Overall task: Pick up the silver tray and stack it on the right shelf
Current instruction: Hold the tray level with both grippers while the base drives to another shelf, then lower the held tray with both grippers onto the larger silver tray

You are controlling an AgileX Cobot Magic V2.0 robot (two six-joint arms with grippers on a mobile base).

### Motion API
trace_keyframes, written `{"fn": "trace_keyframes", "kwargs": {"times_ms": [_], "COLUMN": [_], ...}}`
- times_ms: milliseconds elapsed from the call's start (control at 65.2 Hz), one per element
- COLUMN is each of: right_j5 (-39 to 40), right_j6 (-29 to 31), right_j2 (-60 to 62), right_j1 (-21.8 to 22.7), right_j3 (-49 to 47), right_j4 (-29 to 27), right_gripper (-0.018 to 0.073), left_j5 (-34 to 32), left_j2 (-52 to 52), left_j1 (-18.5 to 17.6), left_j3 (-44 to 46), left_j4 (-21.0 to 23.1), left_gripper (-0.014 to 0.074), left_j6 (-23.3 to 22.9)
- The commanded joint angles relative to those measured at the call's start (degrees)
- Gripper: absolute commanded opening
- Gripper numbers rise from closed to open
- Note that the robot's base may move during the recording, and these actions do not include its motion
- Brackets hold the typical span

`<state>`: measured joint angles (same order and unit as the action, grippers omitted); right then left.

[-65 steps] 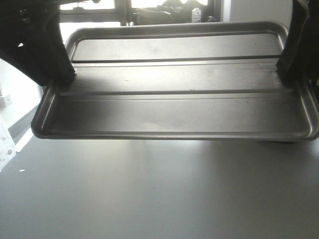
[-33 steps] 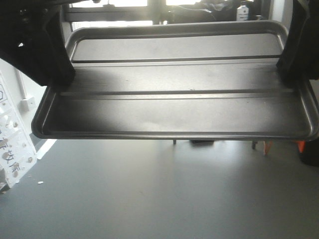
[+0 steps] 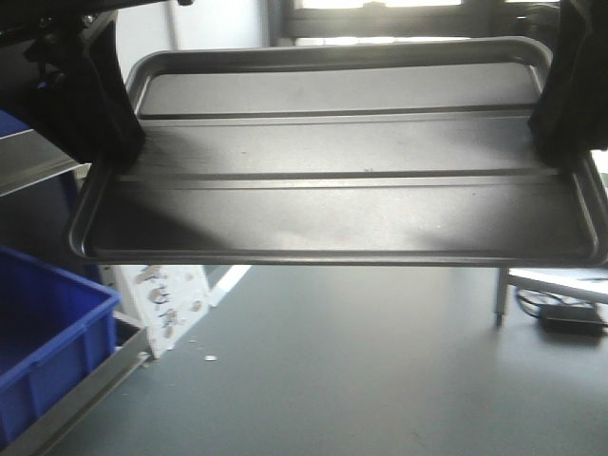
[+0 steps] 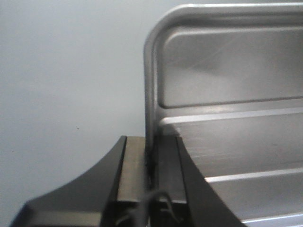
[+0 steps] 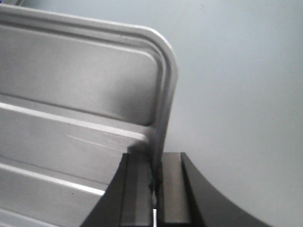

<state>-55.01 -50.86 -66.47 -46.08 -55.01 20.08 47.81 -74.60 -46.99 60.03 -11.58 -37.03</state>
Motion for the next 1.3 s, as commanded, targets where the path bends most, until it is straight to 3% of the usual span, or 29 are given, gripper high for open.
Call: {"fn": "trace_keyframes", "kwargs": {"times_ms": [0, 1289], "right_j5": [3.24, 2.11], "right_j6": [1.13, 1.13], "right_j2": [1.43, 1.43], "right_j1": [-0.22, -0.22], "right_j3": [-1.47, -1.47], "right_j4": [2.29, 2.29], "right_gripper": [0.0057, 0.0057], "left_j5": [-1.75, -1.75], "left_j2": [1.58, 1.58], "left_j1": [-0.73, -0.73], "left_j3": [1.79, 1.79], "left_j4": [-0.70, -0.45], "left_gripper": [-0.0095, -0.0095], "left_j6": [0.84, 0.84]}}
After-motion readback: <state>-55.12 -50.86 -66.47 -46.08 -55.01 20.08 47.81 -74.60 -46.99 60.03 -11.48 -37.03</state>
